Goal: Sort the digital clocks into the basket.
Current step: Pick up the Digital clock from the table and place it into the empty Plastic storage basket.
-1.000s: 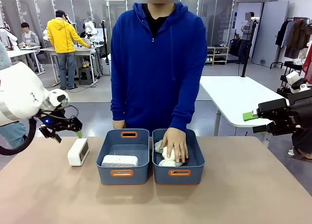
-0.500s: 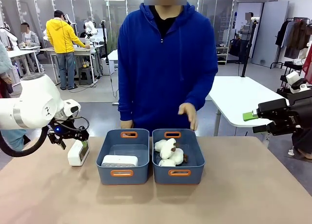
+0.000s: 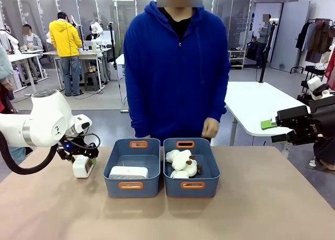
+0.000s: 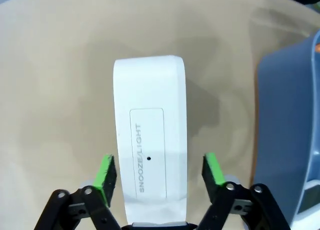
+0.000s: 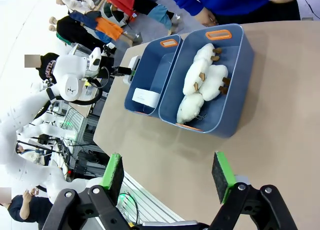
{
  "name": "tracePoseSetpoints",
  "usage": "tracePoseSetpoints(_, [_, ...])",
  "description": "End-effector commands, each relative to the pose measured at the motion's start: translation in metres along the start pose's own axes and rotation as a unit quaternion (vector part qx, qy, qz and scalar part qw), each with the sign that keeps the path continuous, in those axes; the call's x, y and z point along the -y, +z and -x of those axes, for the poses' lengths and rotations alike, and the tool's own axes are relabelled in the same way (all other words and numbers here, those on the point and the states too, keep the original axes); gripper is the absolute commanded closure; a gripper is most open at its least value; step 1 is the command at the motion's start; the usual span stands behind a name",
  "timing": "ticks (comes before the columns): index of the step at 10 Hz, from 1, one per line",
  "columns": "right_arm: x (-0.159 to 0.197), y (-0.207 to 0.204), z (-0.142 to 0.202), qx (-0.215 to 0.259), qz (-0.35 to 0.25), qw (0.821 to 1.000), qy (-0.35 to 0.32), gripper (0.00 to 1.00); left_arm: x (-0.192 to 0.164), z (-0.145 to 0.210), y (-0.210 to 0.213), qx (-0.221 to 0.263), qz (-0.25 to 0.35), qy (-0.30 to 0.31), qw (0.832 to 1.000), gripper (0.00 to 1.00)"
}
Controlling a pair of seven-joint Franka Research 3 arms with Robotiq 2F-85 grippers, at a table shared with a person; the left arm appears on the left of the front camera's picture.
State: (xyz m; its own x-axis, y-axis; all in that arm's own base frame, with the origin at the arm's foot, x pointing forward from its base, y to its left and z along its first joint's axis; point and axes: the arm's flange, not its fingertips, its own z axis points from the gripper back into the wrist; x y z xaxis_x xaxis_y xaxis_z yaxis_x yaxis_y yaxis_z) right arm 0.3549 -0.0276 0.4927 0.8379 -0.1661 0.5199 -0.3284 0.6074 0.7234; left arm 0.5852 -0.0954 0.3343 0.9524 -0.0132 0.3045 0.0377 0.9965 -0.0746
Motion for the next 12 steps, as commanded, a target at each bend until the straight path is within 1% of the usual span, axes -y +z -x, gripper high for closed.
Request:
tracePoseSetpoints(1, [0.0,0.001,-0.001,-0.002,-0.001,1.0,0.001,0.1,0.005,-0.004,-0.003,0.02,-0.022,0.016,0.999,0.7])
tracePoseSetpoints(2, [0.0,0.001,-0.001,-0.002,-0.001,1.0,0.001,0.1,0.005,-0.004,-0.002,0.024,-0.028,0.014,0.999,1.0])
tracePoseSetpoints(4, [0.0,0.001,-0.001,-0.002,-0.001,1.0,0.001,0.1,0.005,-0.002,0.0,0.021,-0.037,0.014,0.999,1.0])
tracePoseSetpoints(5, [0.0,0.001,-0.001,-0.002,-0.001,1.0,0.001,0.1,0.006,-0.001,0.004,0.017,-0.039,0.019,0.999,0.97])
tracePoseSetpoints(6, [0.0,0.001,-0.001,-0.002,-0.001,1.0,0.001,0.1,0.006,0.0,0.013,0.002,-0.03,0.022,0.999,1.0])
tracePoseSetpoints(7, [0.0,0.001,-0.001,-0.002,-0.001,1.0,0.001,0.1,0.004,0.002,0.035,-0.004,-0.02,0.011,1.0,1.0])
tracePoseSetpoints(9, [0.0,0.001,-0.001,-0.002,-0.001,1.0,0.001,0.1,-0.022,0.013,0.101,-0.037,0.017,-0.025,0.999,1.0])
tracePoseSetpoints(11, [0.0,0.001,-0.001,-0.002,-0.001,1.0,0.001,0.1,-0.06,0.037,0.144,-0.044,0.071,-0.074,0.994,1.0])
tracePoseSetpoints(12, [0.0,0.001,-0.001,-0.002,-0.001,1.0,0.001,0.1,-0.071,0.051,0.157,-0.052,0.118,-0.097,0.987,1.0])
